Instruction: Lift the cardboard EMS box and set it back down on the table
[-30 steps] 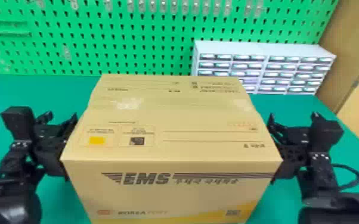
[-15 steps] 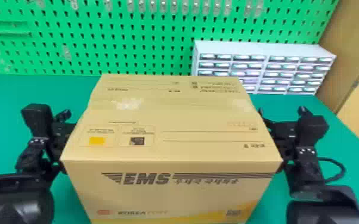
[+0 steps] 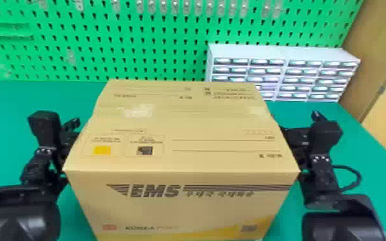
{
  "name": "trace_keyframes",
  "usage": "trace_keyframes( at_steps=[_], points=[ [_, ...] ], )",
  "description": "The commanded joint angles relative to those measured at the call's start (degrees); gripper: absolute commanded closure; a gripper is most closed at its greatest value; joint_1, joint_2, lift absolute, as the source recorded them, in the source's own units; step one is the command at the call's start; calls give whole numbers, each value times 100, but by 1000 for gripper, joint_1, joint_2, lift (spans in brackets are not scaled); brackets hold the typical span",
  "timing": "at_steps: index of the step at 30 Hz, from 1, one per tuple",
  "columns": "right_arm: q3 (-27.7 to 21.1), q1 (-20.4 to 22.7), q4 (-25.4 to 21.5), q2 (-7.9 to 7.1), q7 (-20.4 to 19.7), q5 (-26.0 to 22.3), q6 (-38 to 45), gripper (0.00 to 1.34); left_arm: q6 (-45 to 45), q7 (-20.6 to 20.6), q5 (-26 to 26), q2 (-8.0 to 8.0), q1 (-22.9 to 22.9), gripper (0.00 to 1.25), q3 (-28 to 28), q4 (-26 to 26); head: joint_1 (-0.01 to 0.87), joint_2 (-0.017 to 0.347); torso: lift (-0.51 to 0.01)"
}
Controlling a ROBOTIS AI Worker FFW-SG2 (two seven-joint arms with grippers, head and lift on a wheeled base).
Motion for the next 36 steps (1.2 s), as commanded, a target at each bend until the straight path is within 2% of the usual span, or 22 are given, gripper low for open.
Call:
trace_keyframes(
  at_steps=[1,20,36],
  points=[
    [106,-14,48,-17,1,5,0,78,0,-25,2,-2,-16,516,-41,17,678,-14,-93],
    [238,-120,13,-70,1,-48,9,78,0,-280,90,-2,-200,516,-182,-27,678,-14,-93],
    [308,-489,-224,-140,1,-162,18,78,0,-351,64,-2,-728,516,-120,-264,678,-14,-93]
  ],
)
